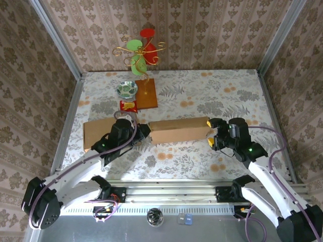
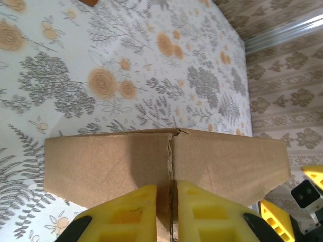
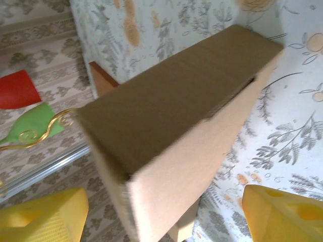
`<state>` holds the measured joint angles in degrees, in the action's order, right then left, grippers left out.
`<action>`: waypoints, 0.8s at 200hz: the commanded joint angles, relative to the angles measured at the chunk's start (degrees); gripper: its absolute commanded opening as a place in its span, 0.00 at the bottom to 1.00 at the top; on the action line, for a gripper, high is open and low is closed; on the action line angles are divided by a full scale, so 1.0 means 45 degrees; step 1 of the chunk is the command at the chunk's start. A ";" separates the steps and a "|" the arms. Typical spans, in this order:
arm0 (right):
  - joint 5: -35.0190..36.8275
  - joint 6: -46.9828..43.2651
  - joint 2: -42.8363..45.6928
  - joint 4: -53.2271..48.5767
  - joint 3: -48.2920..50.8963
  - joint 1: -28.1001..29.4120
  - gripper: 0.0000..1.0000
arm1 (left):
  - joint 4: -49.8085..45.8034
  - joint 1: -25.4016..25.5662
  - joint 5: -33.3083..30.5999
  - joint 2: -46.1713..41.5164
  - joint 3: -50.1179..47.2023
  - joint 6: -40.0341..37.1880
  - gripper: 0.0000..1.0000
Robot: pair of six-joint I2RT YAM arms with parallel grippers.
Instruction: Fold the paper box
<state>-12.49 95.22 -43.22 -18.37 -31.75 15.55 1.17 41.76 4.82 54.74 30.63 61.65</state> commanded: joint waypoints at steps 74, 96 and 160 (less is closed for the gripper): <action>-0.0654 -0.0707 0.1636 -0.3490 -0.0118 -0.0076 0.80 | 0.2333 0.2355 -0.2574 0.0206 -0.3742 0.0731 0.14; -0.0654 -0.0858 0.1742 -0.3640 -0.0005 -0.0076 0.79 | 0.2972 0.2343 -0.2516 0.0955 -0.3763 0.0730 0.14; 0.0205 -0.4425 0.1319 -0.5740 -0.1935 -0.0860 1.00 | 0.0357 0.2173 -0.2809 0.0546 -0.1127 -0.0902 0.27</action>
<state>-13.96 86.83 -35.83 -38.09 -34.11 14.17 10.17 52.10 -5.32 60.47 17.74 63.33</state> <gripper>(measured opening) 0.954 0.200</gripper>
